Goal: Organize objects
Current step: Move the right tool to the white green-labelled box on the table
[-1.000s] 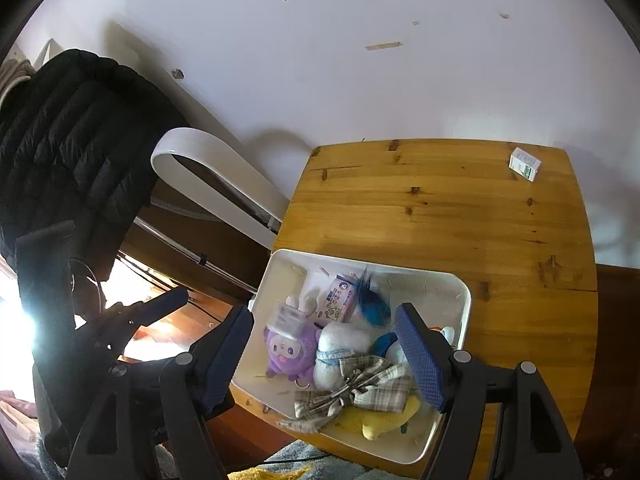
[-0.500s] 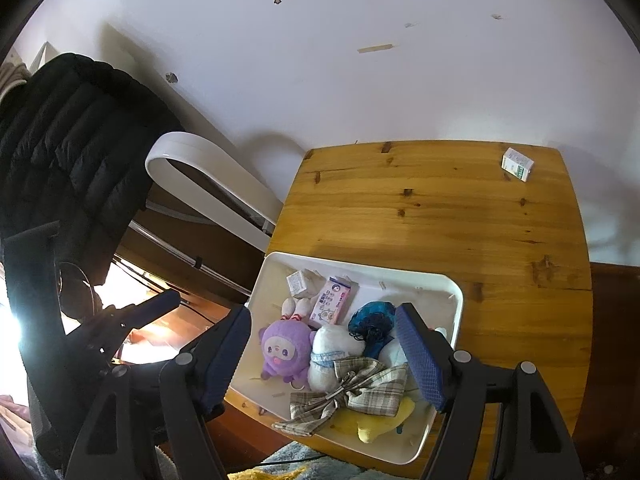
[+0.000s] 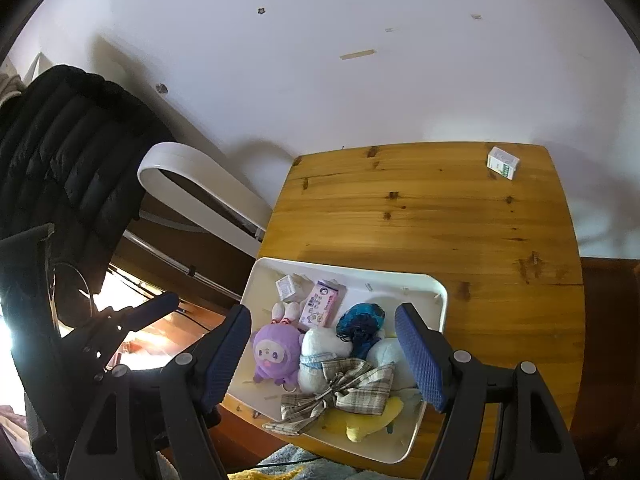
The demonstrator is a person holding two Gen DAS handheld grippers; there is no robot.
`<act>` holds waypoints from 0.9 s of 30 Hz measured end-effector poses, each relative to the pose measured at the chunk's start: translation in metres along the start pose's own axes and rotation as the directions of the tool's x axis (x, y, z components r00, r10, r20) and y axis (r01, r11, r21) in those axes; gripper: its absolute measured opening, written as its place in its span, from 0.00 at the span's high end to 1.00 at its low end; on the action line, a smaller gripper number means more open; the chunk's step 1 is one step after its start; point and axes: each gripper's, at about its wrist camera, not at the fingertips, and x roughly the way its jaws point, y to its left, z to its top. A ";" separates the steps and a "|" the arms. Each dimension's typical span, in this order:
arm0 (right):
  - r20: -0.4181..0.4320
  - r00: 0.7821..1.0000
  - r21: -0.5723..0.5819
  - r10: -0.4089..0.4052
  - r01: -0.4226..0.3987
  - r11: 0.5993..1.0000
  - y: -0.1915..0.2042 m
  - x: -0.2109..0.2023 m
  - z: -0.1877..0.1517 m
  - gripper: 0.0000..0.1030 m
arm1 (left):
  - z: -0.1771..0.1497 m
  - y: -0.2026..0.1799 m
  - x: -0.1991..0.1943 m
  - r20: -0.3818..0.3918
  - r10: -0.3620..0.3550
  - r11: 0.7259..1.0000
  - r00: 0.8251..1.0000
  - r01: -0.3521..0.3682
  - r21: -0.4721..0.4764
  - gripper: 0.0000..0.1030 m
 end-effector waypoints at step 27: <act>0.183 0.951 -0.094 -0.250 0.270 0.958 -0.109 0.019 0.105 0.27 | 0.025 -0.030 0.012 0.036 -0.199 0.978 0.979 0.197 0.063 0.13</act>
